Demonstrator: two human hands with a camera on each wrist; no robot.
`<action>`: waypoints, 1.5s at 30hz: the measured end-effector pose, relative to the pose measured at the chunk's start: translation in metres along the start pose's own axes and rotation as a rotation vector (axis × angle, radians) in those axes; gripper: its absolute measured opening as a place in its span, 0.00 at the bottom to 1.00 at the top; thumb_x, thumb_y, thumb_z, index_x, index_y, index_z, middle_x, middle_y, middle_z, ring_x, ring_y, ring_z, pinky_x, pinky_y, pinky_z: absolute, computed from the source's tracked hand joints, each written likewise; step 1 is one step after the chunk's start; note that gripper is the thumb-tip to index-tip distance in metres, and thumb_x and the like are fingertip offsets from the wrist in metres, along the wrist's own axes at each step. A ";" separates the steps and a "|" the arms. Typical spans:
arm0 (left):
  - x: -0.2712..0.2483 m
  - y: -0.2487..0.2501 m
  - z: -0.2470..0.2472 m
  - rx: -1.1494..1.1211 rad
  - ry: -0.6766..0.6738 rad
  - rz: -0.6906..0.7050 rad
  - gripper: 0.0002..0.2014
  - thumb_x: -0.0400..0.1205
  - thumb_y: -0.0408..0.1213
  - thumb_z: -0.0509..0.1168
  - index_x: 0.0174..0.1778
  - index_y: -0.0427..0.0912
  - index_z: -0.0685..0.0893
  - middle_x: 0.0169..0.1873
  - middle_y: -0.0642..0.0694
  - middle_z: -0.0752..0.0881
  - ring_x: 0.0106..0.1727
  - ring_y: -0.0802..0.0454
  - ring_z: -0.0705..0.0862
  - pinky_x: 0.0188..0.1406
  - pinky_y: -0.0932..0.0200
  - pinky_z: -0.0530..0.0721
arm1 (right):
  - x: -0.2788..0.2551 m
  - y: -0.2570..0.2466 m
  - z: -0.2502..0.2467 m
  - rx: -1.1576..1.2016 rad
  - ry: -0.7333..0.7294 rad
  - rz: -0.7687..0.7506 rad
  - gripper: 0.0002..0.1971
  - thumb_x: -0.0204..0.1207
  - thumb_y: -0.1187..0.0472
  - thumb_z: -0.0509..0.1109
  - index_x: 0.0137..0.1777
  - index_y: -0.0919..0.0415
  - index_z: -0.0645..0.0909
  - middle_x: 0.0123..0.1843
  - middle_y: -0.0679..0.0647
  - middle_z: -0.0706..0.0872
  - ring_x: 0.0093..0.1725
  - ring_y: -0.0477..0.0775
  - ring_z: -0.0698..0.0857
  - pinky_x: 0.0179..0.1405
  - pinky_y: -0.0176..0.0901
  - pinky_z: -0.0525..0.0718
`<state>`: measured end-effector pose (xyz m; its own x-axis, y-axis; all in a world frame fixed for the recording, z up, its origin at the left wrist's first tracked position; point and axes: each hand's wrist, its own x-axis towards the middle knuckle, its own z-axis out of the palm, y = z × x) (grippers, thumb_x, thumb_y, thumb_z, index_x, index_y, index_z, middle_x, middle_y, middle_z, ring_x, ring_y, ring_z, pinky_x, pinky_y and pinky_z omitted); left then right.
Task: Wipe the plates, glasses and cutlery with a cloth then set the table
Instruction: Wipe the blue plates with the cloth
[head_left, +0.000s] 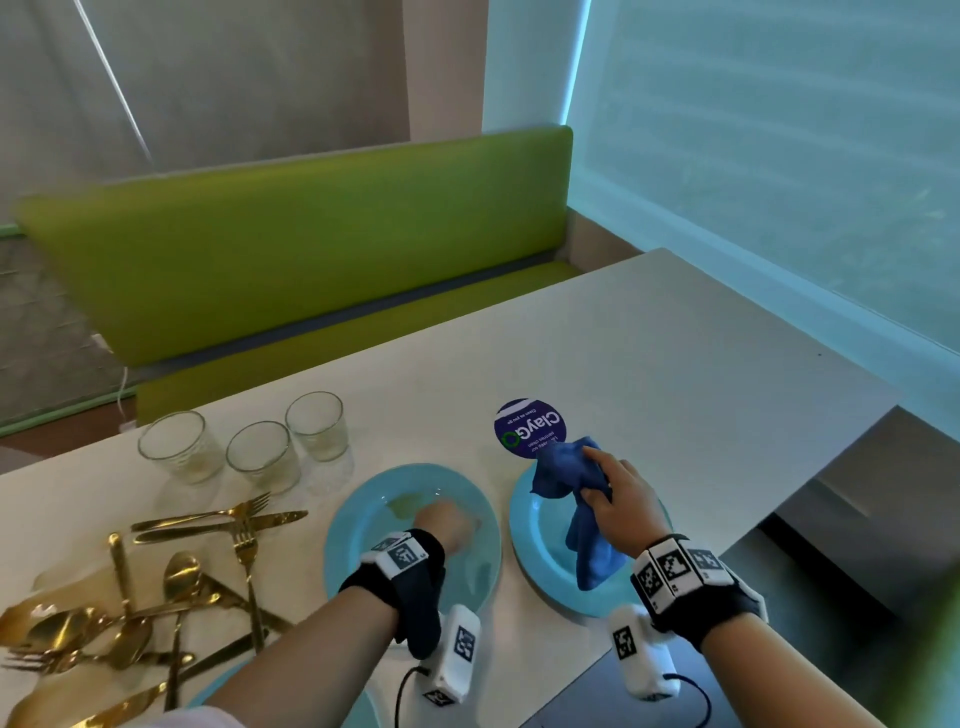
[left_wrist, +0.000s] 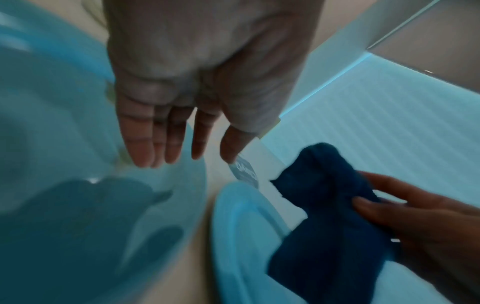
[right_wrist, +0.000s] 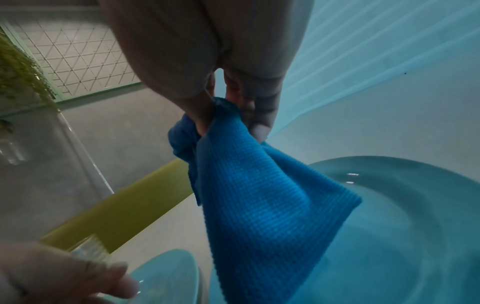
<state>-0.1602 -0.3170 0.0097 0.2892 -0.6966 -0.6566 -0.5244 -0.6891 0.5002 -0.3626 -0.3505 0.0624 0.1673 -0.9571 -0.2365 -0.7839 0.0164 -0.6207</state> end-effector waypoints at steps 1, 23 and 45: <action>0.007 -0.008 -0.008 0.091 0.085 -0.016 0.21 0.84 0.42 0.58 0.70 0.34 0.74 0.68 0.36 0.79 0.69 0.39 0.78 0.66 0.52 0.76 | -0.001 0.001 0.000 0.000 0.003 -0.001 0.27 0.79 0.68 0.62 0.78 0.56 0.65 0.72 0.61 0.74 0.70 0.61 0.75 0.67 0.40 0.68; -0.030 -0.080 -0.107 -0.692 0.349 0.167 0.11 0.86 0.42 0.55 0.56 0.37 0.74 0.51 0.38 0.84 0.47 0.43 0.83 0.49 0.49 0.82 | 0.012 -0.069 0.055 0.176 -0.025 -0.085 0.22 0.75 0.67 0.68 0.69 0.56 0.76 0.63 0.57 0.84 0.53 0.55 0.82 0.57 0.38 0.74; -0.075 -0.078 -0.143 -1.124 0.329 0.551 0.11 0.88 0.39 0.50 0.49 0.47 0.78 0.40 0.51 0.87 0.36 0.58 0.86 0.36 0.63 0.86 | 0.024 -0.174 0.088 0.042 0.261 -0.628 0.20 0.71 0.69 0.66 0.65 0.64 0.81 0.54 0.69 0.84 0.53 0.69 0.84 0.54 0.49 0.77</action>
<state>-0.0264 -0.2395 0.1003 0.5178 -0.8464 -0.1244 0.2731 0.0257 0.9616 -0.1692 -0.3510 0.0989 0.4296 -0.8269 0.3629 -0.5603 -0.5593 -0.6110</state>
